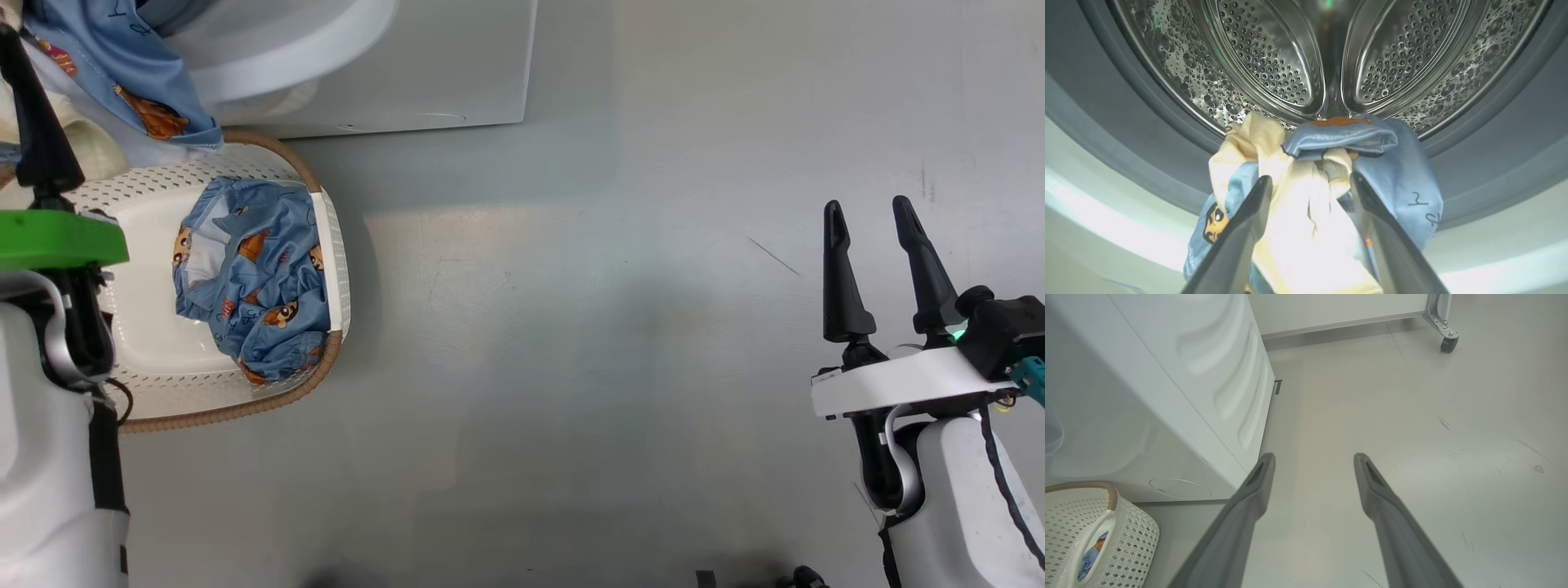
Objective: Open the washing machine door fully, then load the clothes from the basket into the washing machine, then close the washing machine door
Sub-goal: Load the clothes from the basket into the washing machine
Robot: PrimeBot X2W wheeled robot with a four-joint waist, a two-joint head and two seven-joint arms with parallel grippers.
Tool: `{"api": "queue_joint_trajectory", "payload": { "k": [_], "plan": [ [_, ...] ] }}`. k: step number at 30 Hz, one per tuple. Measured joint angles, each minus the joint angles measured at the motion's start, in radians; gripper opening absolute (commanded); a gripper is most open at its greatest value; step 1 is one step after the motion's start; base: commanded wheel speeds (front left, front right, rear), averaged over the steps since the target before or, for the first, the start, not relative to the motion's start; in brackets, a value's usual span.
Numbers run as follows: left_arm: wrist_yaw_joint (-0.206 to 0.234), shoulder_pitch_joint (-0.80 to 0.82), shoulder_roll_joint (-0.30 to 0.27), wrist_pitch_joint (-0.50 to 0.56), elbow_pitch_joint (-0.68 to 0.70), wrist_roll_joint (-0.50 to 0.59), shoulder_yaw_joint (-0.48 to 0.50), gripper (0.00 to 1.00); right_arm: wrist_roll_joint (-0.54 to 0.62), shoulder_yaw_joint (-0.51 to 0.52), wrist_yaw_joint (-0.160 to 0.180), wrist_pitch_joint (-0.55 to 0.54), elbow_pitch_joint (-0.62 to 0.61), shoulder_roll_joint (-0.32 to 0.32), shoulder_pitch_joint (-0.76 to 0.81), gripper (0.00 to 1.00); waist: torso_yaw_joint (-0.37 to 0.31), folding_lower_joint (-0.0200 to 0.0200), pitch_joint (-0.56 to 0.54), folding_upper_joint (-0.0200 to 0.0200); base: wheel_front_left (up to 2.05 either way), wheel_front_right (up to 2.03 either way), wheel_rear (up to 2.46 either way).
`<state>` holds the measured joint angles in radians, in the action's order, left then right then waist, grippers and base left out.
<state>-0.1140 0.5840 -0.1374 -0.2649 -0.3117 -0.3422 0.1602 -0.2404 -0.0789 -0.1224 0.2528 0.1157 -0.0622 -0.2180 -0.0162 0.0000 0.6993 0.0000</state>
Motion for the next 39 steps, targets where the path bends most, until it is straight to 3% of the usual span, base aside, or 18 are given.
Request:
{"api": "queue_joint_trajectory", "payload": {
  "k": [15, 39],
  "plan": [
    [0.0, -0.198, 0.083, 0.0, 0.068, 0.007, 0.011, 1.0, -0.004, -0.005, 0.0, 0.0, 0.003, -0.001, 0.0, 1.0, -0.002, 0.0, 0.002, 0.0, 0.0, 0.0, 0.0],
    [-0.001, -0.344, 0.092, 0.006, 0.098, 0.048, -0.036, 1.0, -0.005, -0.019, 0.0, 0.0, 0.01, -0.004, -0.005, 1.0, -0.01, 0.0, 0.0, 0.0, 0.0, 0.0, 0.0]
  ]
}}
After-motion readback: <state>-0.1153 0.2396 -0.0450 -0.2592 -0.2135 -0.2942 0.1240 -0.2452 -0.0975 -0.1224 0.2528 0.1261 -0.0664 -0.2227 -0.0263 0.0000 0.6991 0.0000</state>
